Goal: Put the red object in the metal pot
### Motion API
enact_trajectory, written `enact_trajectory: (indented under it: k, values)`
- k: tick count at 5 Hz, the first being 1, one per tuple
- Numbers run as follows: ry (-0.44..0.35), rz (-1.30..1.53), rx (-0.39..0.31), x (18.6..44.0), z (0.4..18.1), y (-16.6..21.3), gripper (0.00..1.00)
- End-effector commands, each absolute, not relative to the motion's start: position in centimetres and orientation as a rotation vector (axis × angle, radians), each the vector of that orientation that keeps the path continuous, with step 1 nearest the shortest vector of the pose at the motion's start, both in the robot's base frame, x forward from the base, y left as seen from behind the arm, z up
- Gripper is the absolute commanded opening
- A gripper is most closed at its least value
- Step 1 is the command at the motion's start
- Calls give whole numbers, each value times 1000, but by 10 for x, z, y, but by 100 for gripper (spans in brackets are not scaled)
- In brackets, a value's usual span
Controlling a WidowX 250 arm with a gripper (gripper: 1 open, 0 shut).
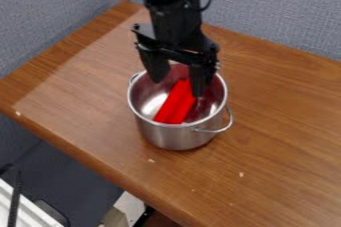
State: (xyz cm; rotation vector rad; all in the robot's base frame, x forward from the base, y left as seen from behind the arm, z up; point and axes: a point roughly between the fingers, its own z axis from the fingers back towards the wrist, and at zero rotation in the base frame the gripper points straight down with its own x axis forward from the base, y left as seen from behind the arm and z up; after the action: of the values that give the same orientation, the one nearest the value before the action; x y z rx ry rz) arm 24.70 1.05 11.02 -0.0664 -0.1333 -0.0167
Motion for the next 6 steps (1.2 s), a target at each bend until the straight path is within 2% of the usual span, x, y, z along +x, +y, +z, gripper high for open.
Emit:
enact_trajectory:
  k: [1, 3, 5, 6]
  values:
    - [-176, 2, -71, 242, 121, 20, 100]
    - [-185, -18, -76, 250, 112, 18, 100]
    - [-194, 32, -77, 253, 119, 3, 100]
    - [-193, 17, -81, 242, 122, 6, 0]
